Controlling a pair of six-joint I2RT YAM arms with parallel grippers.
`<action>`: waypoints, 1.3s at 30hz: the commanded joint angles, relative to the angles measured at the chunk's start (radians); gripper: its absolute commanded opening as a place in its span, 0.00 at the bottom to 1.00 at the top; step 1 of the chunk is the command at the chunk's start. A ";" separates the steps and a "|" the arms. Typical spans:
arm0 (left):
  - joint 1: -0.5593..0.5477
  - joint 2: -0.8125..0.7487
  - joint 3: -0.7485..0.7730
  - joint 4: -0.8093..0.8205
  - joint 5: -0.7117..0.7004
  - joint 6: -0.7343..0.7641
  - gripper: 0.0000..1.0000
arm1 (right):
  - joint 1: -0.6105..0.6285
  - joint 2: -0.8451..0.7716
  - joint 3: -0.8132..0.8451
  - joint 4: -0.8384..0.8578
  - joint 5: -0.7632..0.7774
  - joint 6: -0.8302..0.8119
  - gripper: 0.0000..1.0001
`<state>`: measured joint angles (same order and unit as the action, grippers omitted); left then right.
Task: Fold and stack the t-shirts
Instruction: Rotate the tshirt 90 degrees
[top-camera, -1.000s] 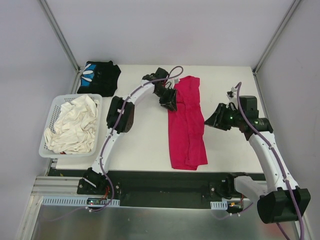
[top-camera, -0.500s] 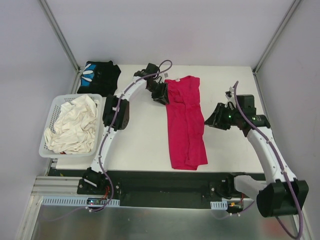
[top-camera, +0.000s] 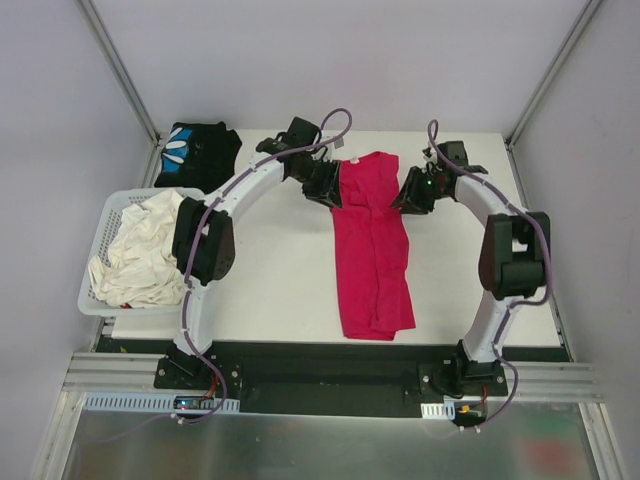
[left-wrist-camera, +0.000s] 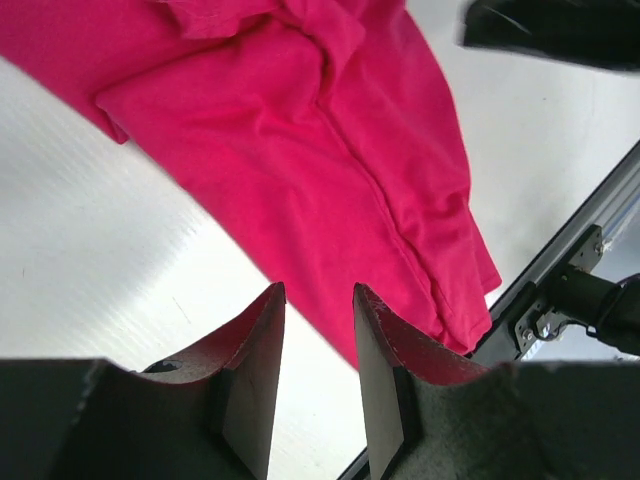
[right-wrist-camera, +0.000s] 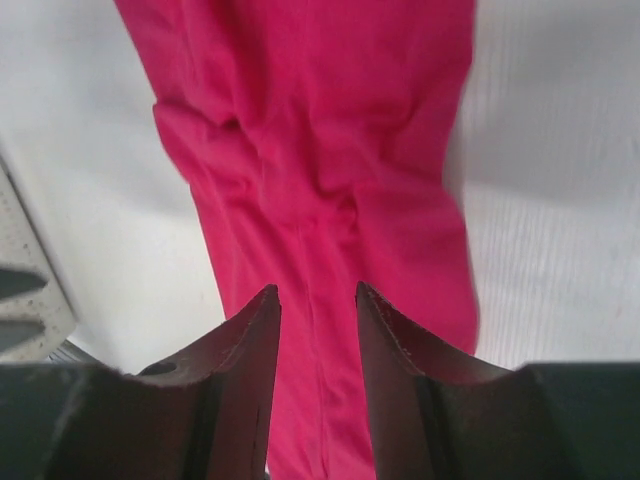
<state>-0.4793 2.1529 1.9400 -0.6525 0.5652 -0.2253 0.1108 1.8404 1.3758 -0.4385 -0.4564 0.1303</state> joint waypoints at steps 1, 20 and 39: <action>-0.013 -0.068 -0.052 0.039 0.002 0.018 0.33 | 0.003 0.130 0.184 -0.023 -0.041 0.002 0.40; -0.039 -0.156 -0.153 0.054 0.030 0.080 0.33 | 0.023 0.461 0.552 -0.149 -0.096 -0.003 0.39; -0.041 -0.183 -0.134 0.056 0.053 0.073 0.33 | 0.027 0.609 0.640 -0.172 -0.154 0.015 0.39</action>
<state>-0.5114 2.0571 1.7943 -0.6083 0.5930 -0.1673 0.1329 2.4020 1.9446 -0.5751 -0.6159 0.1471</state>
